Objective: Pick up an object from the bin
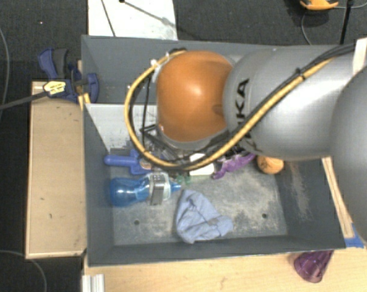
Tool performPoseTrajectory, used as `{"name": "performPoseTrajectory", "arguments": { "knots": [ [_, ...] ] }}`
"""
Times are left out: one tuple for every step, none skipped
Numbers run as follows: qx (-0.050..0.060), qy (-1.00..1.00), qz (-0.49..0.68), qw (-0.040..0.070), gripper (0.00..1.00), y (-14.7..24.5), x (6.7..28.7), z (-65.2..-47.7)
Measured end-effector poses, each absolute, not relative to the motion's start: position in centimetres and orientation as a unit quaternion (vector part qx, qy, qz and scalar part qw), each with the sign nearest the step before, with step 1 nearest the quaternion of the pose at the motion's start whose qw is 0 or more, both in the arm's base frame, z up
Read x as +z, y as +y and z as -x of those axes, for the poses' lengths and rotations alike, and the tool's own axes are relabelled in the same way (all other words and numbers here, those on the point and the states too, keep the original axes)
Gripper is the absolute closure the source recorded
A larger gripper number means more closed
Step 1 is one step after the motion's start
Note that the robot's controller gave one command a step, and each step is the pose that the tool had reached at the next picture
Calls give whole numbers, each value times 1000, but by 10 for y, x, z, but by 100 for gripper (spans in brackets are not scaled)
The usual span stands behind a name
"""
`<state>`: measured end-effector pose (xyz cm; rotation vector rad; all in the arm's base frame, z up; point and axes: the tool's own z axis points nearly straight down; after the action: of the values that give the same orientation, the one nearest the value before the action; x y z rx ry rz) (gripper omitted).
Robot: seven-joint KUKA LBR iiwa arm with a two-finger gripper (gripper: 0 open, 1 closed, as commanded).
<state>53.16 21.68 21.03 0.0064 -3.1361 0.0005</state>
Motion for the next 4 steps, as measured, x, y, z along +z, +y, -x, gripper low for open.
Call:
{"name": "performPoseTrajectory", "arguments": {
  "knots": [
    [-1, -1000, 1, -1, 0, 215, 215, -533],
    [-1, -1000, -13, -3, 0, 229, 152, -546],
    [0, -1000, -13, 1, 0, 232, 104, -548],
    [-2, -999, 52, -4, 0, 254, 126, -552]
  ]
}}
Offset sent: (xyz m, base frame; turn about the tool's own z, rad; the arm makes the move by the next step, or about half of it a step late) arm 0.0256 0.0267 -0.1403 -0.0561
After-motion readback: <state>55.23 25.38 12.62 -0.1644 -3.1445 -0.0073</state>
